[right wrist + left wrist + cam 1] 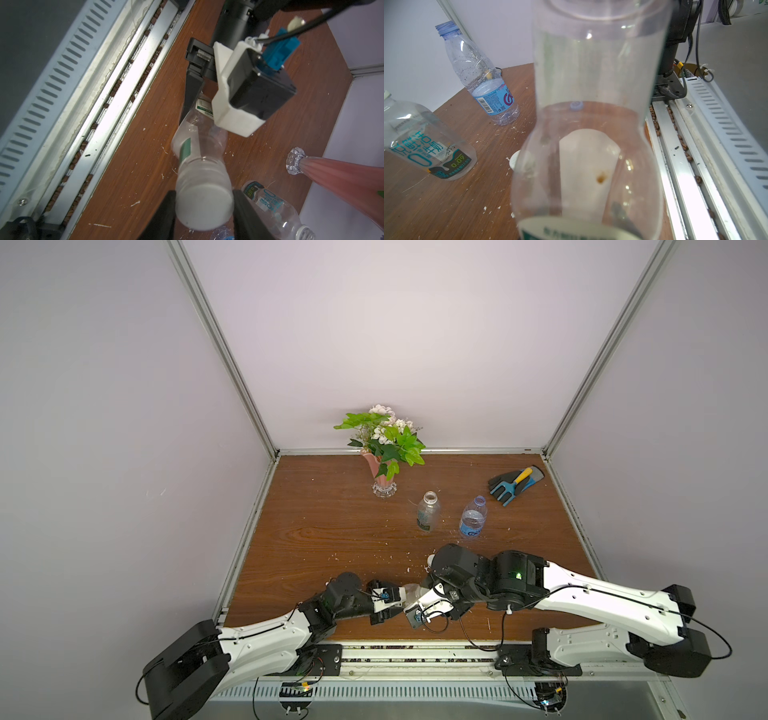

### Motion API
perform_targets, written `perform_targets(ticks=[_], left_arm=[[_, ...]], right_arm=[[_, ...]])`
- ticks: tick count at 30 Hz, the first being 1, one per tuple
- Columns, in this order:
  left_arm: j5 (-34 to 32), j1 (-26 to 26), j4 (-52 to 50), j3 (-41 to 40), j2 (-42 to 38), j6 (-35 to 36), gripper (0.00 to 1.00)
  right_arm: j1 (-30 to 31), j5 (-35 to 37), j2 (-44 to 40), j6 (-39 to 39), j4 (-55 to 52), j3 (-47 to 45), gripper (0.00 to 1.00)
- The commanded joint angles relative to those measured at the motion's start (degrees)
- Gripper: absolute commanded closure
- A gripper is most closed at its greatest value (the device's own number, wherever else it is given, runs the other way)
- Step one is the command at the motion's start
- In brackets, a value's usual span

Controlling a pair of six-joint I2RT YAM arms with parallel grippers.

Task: Screw on the bottle caps
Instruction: Screw the bottle cap onto the plastic bottle.

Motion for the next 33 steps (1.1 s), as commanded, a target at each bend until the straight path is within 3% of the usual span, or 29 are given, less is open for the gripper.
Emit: perform_targets(ticks=[1, 6, 24, 33], left_arm=[[-1.34, 0.55, 5.24, -0.37, -2.87, -0.8, 0.56], [-3.92, 0.55, 6.9, -1.76, -6.6, -1.08, 0.56], [-9.64, 0.52, 9.17, -2.67, -10.23, -1.02, 0.56], [-10.89, 0.55, 9.83, -2.9, -10.4, -0.89, 0.56]], right_arm=[[0.21, 0.75, 0.41, 7.81, 0.49, -0.62, 0.85], [0.2, -1.88, 0.68, 15.14, 0.93, -0.54, 1.0], [-0.06, -2.86, 10.45, 44.79, -3.56, 4.66, 1.0], [-1.06, -9.82, 9.42, 56.17, 0.22, 3.06, 1.0]])
